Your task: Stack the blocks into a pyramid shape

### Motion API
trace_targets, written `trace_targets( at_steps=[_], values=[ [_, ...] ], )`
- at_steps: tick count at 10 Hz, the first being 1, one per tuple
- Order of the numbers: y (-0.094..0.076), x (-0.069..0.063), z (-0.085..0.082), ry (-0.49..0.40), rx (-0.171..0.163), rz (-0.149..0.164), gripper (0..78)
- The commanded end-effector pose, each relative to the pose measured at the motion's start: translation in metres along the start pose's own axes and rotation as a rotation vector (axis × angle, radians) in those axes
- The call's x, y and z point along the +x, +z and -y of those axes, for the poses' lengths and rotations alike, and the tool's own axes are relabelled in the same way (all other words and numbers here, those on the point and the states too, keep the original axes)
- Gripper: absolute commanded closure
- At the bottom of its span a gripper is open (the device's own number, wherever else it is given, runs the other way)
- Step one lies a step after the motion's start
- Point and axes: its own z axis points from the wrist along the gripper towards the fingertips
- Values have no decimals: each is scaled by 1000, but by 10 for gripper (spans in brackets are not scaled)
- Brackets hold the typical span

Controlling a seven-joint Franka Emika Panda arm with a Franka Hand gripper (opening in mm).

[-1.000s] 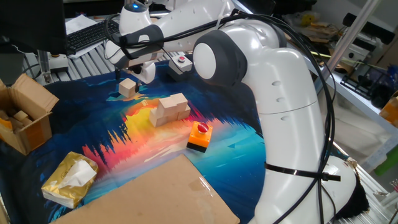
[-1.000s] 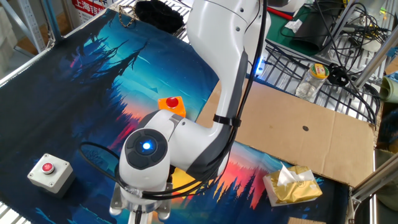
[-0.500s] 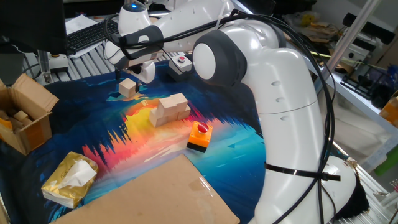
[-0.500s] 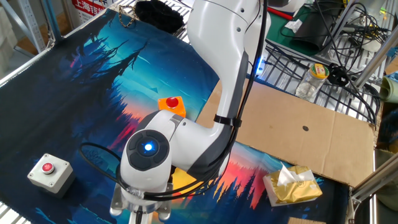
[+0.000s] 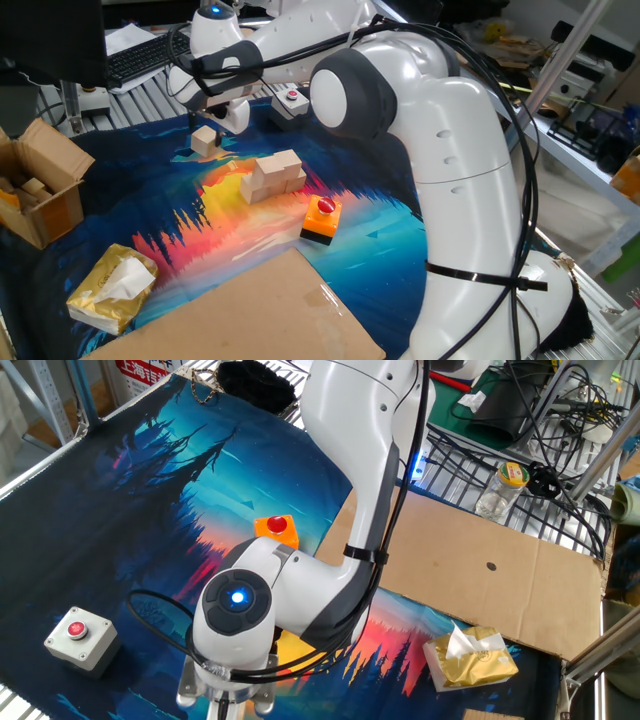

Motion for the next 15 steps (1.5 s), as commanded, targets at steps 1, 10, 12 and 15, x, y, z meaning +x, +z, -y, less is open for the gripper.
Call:
trace_targets(
  at_steps=[1, 10, 12, 15],
  values=[
    [-2, -1, -1, 4, 0, -1, 764],
    [-97, 8, -4, -368, 2, -80, 764],
    [-102, 9, -3, -439, 3, -74, 764],
    [-113, 10, 7, -610, 0, -67, 764]
  ],
)
